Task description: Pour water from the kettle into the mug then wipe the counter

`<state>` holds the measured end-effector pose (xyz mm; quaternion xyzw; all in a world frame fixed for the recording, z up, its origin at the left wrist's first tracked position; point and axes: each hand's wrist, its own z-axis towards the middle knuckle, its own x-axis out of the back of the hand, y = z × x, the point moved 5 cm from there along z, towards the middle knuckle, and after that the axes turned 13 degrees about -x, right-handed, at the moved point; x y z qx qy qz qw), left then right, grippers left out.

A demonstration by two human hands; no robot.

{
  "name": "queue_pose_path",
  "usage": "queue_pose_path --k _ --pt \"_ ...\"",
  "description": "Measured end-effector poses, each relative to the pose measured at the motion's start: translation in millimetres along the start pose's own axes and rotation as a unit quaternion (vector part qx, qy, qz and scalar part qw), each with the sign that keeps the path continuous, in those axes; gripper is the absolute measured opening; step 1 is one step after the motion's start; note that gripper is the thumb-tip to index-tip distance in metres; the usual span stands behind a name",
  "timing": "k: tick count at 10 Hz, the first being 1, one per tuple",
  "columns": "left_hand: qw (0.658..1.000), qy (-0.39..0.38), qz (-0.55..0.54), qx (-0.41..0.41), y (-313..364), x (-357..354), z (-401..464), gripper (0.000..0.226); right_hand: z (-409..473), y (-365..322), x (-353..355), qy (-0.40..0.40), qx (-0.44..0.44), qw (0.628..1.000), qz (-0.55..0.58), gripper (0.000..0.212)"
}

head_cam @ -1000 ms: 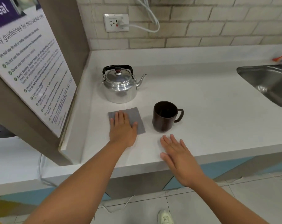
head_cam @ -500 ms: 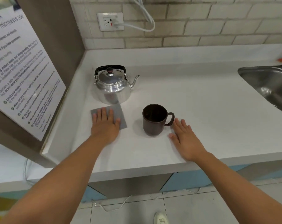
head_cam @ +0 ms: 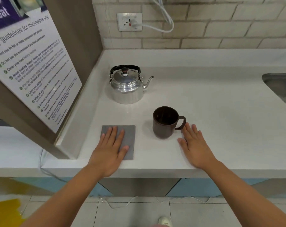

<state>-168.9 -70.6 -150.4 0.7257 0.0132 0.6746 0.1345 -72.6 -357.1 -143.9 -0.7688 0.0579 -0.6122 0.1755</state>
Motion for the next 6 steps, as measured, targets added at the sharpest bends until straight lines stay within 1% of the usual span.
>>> queue_pose_path --k 1,3,4,5,6 --pt "1.0 0.013 -0.001 0.003 3 0 -9 0.066 -1 -2 0 0.002 0.003 1.0 -0.003 0.059" --pt "1.0 0.004 -0.003 0.004 6 2 -8 0.066 -1 -1 1 0.007 0.004 1.0 -0.009 0.059" --pt "0.999 -0.04 -0.007 0.002 8 7 -8 0.067 -2 -1 1 -0.006 0.005 1.0 -0.012 0.06" --pt "0.993 -0.113 0.0 0.022 3 27 3 0.072 2 -2 10 -0.026 0.0 0.999 -0.031 0.06" --pt "0.981 -0.19 0.013 0.022 0 68 27 0.065 15 -4 45 -0.034 -0.015 0.997 -0.067 0.047"
